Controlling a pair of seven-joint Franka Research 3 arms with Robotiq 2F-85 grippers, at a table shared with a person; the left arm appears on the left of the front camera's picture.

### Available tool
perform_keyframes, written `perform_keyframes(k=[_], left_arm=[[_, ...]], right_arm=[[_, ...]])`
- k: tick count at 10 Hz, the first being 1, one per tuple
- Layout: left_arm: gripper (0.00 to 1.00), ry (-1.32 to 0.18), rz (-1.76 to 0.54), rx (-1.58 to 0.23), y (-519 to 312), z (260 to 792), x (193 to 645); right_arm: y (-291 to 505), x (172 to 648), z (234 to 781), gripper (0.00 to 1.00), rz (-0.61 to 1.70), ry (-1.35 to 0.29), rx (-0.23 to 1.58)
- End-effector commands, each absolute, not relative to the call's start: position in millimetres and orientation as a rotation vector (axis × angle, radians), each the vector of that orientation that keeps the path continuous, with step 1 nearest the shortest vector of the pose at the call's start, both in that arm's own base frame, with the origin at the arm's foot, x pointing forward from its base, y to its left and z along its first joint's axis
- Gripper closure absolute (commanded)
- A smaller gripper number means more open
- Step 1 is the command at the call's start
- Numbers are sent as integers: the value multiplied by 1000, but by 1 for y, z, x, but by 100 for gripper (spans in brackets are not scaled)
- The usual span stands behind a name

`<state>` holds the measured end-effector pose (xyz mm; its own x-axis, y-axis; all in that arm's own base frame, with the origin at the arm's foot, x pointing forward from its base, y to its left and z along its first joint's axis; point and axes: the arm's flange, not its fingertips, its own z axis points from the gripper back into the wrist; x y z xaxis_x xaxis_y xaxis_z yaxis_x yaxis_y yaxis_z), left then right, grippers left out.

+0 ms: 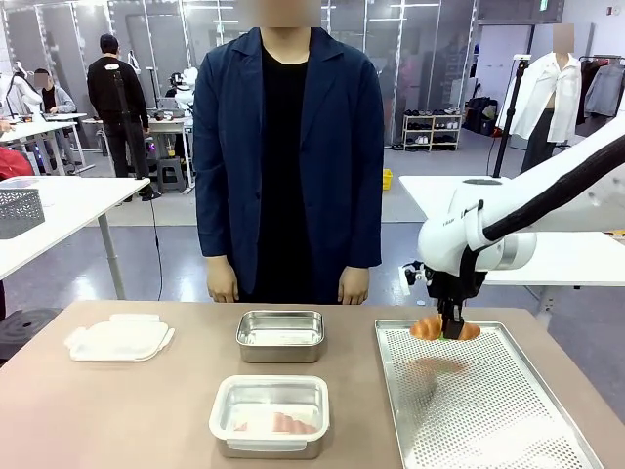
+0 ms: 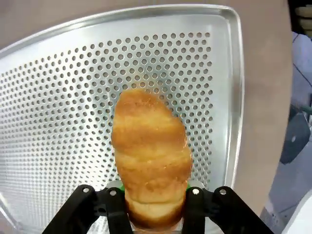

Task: Place the bread into the airtight container.
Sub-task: Pick up a Butter Roll and place it into an empty Airtight Container.

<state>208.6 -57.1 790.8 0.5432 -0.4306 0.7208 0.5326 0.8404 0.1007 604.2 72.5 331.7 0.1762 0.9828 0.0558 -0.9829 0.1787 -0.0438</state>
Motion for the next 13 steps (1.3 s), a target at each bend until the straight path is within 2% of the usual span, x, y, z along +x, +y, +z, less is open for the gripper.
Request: perform_keyframes(k=[1, 3, 9, 13], left_arm=[[0, -817, -582, -132, -57, 792, 208], [0, -817, -582, -132, -57, 792, 208], [0, -817, -582, -132, -57, 792, 208], [0, -817, -582, -132, -57, 792, 208]], right_arm=[[85, 597, 369, 75, 1340, -77, 11], [119, 591, 395, 75, 1344, -68, 11], [257, 595, 430, 75, 1396, -74, 24], [337, 607, 425, 75, 1432, -20, 42]])
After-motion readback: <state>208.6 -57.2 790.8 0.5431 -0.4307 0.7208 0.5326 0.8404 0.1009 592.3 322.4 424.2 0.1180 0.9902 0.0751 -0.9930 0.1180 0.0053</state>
